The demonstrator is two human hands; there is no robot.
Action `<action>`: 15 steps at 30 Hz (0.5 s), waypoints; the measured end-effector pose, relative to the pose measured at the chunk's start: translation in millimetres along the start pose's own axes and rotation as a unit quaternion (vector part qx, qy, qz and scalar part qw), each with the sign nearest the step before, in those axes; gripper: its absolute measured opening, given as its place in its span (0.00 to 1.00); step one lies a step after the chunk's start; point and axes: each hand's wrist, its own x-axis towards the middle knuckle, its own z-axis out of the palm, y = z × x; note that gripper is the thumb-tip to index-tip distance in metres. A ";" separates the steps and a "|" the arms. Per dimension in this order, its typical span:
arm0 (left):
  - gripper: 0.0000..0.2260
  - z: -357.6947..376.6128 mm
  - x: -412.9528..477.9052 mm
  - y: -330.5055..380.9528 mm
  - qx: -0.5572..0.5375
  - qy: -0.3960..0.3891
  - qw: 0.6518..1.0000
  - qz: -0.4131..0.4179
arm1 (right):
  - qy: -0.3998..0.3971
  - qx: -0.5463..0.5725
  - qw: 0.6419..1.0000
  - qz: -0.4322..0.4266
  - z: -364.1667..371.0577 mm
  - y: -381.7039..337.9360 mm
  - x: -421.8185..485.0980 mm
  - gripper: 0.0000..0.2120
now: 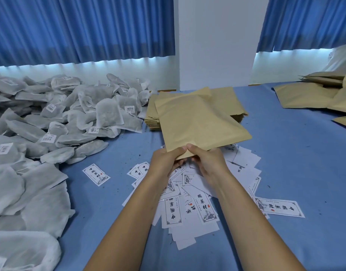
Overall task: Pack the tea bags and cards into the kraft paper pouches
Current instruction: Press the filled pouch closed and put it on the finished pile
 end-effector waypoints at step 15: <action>0.09 1.7 5.1 4.0 0.048 0.047 0.997 0.023 | 0.017 0.009 0.999 -0.031 -3.6 -7.9 1.0 0.06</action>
